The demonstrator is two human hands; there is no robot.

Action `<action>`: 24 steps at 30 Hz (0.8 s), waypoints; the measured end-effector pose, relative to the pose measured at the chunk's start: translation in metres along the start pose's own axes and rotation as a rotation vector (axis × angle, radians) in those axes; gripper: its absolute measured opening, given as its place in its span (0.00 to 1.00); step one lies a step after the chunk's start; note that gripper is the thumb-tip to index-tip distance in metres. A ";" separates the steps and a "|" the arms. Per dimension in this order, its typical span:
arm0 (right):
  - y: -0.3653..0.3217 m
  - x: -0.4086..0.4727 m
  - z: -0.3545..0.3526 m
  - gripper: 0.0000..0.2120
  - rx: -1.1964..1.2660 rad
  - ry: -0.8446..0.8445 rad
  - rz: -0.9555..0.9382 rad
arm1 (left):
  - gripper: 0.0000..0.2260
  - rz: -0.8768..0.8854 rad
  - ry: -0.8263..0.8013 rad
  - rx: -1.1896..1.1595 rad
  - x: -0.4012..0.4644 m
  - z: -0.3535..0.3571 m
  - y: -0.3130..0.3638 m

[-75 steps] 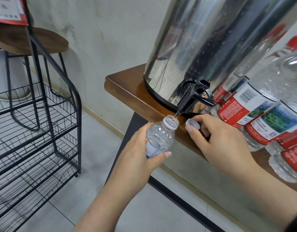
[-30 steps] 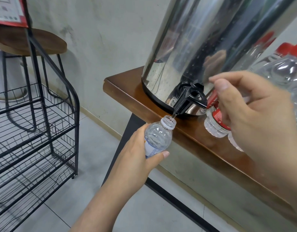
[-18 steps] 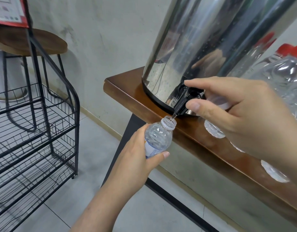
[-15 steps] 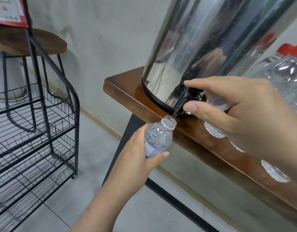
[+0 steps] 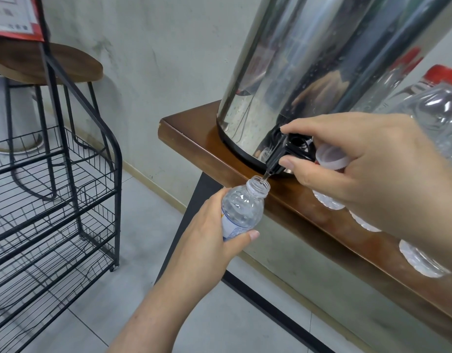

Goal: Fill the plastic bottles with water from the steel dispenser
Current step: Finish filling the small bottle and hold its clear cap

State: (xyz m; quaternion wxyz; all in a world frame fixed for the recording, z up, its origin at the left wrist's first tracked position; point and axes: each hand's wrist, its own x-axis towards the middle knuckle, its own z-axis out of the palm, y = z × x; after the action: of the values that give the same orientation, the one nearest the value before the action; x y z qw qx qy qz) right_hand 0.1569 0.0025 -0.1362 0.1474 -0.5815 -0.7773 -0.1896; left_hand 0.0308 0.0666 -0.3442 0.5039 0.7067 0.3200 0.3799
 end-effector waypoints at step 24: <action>0.008 -0.004 0.004 0.13 -0.035 0.058 -0.054 | 0.30 -0.011 -0.011 -0.009 0.000 -0.001 0.002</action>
State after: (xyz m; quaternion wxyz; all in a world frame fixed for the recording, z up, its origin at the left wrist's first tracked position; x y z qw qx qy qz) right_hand 0.1660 0.0032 -0.1401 0.1547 -0.5572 -0.7845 -0.2238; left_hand 0.0304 0.0666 -0.3425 0.5107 0.7048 0.3193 0.3748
